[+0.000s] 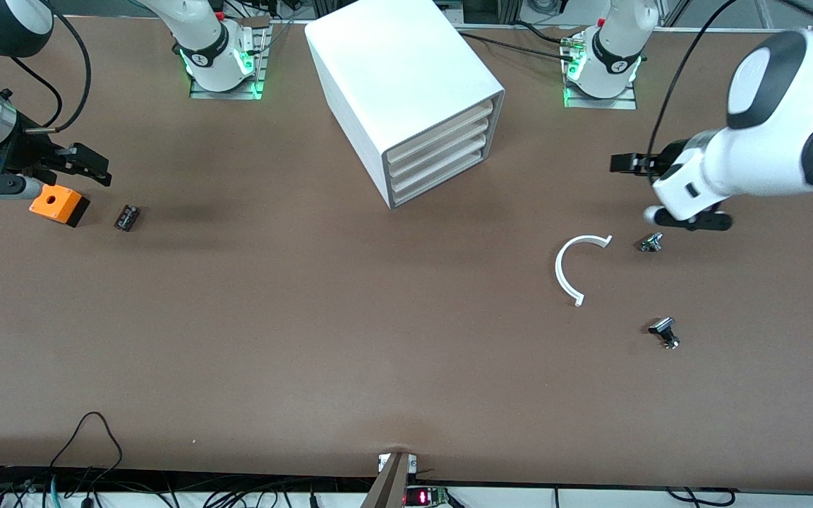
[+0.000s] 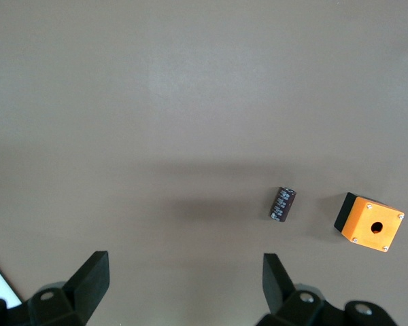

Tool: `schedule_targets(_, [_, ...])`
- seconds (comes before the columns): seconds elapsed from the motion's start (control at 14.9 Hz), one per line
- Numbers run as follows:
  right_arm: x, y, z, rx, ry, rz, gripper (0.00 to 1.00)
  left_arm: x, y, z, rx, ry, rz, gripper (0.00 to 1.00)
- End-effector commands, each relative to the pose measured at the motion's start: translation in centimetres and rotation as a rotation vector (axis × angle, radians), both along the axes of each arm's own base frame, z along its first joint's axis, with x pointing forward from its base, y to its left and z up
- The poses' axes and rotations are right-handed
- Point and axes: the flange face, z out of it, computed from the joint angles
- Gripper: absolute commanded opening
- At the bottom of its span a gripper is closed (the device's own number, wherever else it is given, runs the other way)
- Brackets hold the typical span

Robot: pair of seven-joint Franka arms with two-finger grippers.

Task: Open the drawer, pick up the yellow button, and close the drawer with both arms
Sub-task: 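Reach the left gripper to the handle of the white cabinet drawer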

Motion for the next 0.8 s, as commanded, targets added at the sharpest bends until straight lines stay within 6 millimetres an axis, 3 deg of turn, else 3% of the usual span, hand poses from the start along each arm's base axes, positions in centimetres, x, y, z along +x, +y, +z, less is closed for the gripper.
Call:
schedule_targets(0.0, [0.1, 1.5, 0.3, 0.013, 0.006, 0.037, 1.00, -1.3, -2.0, -5.8, -0.123, 0.107, 0.027, 1.00])
schedule_targets(0.13, [0.0, 2.3, 0.7, 0.014, 0.012, 0.086, 1.00, -2.3, -3.9, -9.6, -0.224, 0.179, 0.092, 1.00])
schedule_targets(0.27, [0.0, 3.0, 0.9, 0.017, 0.012, 0.177, 1.00, -3.7, -7.1, -12.4, -0.301, 0.232, 0.125, 1.00])
schedule_targets(0.47, [0.5, 3.0, 1.2, 0.015, 0.005, 0.238, 1.00, -6.7, -12.4, -13.9, -0.381, 0.318, 0.107, 1.00])
schedule_targets(0.74, [1.6, 3.2, 1.9, 0.011, -0.010, 0.305, 1.00, -10.0, -15.6, -15.1, -0.436, 0.404, 0.111, 0.99])
